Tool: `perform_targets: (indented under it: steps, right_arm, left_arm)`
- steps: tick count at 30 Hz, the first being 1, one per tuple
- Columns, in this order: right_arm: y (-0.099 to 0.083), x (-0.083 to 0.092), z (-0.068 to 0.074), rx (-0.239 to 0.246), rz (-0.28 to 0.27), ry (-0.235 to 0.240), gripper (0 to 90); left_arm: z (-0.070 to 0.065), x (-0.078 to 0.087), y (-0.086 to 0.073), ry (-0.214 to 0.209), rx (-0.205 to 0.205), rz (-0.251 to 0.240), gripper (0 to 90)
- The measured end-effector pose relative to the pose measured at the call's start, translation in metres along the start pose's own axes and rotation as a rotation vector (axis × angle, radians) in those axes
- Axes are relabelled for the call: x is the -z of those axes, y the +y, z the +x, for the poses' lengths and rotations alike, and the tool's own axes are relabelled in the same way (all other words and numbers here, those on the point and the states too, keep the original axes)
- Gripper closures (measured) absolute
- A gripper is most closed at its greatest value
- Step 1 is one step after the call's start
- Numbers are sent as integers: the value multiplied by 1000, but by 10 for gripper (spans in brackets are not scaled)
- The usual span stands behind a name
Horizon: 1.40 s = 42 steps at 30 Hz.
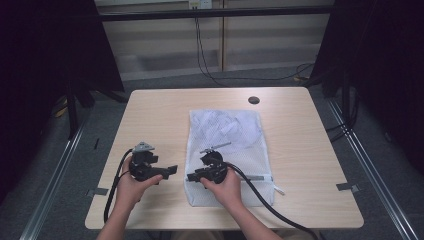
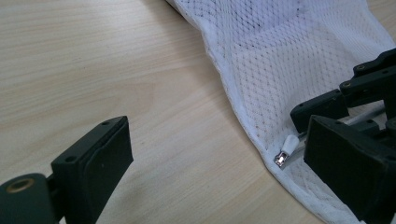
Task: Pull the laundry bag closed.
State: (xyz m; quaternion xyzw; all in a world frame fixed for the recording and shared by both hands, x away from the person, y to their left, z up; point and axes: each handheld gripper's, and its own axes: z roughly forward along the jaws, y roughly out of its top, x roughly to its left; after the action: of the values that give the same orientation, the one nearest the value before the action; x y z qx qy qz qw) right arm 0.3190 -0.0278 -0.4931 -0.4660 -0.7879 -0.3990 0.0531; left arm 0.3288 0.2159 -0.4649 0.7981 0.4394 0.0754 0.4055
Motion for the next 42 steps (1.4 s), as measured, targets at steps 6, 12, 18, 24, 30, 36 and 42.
perform_targets:
  steps: [6, 12, 18, 24, 30, 36, 42]
  right_arm:
    - [0, -3, -1, -16, 14, -6, 619]
    - [2, -7, -3, -43, 29, 4, 650]
    - [5, -8, 1, -45, 34, 10, 676]
    - [9, -6, 6, -49, 42, 17, 725]
    - [10, -10, 9, -50, 53, 18, 744]
    - [10, -14, 8, -51, 66, 10, 786]
    - [8, -19, 9, -52, 76, 6, 828]
  left_arm:
    - [1, 1, 0, 1, -2, 3, 78]
    - [1, 1, 0, 3, -5, 1, 79]
    - [3, 2, 0, 4, -8, 3, 80]
    - [3, 3, 1, 7, 4, -7, 80]
    - [3, 3, 1, 7, -8, 3, 80]
    - [4, 3, 0, 13, 2, 0, 80]
    - [4, 2, 0, 7, 19, -2, 80]
